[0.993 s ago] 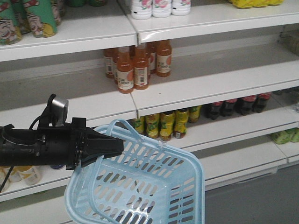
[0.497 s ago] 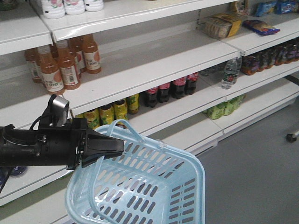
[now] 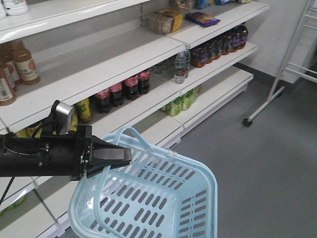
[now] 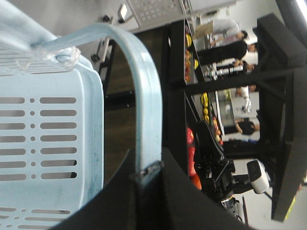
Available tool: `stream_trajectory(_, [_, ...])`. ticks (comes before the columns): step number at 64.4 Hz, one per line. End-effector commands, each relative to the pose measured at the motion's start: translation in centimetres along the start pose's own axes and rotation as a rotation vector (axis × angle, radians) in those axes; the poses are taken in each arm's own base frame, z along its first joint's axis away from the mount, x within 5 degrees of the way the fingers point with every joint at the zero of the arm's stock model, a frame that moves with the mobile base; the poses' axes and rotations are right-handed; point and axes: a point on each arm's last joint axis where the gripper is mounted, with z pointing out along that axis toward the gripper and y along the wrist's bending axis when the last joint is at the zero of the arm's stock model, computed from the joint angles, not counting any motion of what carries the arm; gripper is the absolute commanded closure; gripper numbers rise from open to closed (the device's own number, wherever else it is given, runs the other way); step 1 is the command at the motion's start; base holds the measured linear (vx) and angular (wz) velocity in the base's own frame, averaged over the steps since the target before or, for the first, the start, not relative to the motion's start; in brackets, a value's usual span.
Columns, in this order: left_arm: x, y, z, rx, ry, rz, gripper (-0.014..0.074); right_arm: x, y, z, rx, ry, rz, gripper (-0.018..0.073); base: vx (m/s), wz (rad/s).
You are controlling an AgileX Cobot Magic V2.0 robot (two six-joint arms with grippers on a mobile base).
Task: Place coke in basket with both arms
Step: 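Hold the basket in the left gripper while the base turns away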
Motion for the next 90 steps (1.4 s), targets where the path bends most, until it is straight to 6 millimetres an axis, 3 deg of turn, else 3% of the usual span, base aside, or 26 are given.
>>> stream_trajectory(1, [-0.12, -2.34, -0.44, 0.12, -0.022, 0.02, 0.0603, -0.45, 0.03, -0.1, -0.003, -0.085, -0.001, 0.0568, -0.06, -0.51])
stream_trajectory(90, [-0.12, -2.34, -0.44, 0.119, -0.022, 0.02, 0.0603, -0.45, 0.03, -0.1, -0.003, -0.085, -0.001, 0.0568, -0.02, -0.42])
